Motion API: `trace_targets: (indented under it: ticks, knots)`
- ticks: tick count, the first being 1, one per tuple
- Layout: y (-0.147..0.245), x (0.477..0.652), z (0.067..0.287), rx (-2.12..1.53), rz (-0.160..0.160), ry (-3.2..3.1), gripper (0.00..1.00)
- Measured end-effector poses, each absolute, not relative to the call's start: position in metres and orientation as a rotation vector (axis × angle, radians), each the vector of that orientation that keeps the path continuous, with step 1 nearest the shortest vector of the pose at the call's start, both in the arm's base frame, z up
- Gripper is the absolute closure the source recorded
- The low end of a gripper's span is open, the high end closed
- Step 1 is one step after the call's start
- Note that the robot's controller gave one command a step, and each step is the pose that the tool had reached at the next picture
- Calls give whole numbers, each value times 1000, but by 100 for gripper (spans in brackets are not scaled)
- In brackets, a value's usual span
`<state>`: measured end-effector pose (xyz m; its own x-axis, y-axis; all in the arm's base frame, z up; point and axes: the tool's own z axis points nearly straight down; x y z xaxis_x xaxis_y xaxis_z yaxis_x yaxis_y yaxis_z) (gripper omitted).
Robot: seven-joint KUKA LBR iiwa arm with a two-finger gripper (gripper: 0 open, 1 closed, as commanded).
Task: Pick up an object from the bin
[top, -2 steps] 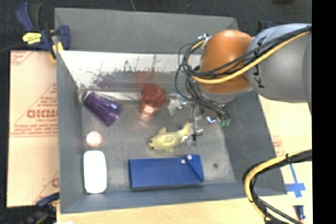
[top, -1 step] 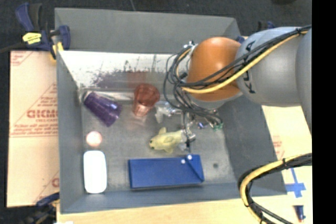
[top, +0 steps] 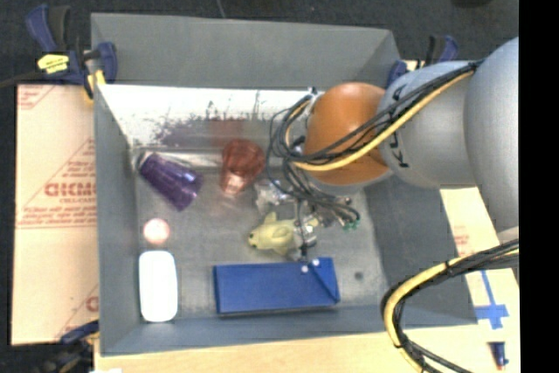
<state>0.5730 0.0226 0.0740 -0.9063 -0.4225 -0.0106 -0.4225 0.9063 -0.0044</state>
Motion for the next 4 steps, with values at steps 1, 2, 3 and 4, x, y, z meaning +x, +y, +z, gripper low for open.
trace_targets:
  ticks: [1,2,3,4]
  knots:
    - [27,573,66,-1000,-5,2965,100]
    - [28,571,69,-1085,-3,2939,100]
    - [27,571,96,-1077,-3,2942,100]
    - [26,573,110,-1082,-6,2935,100]
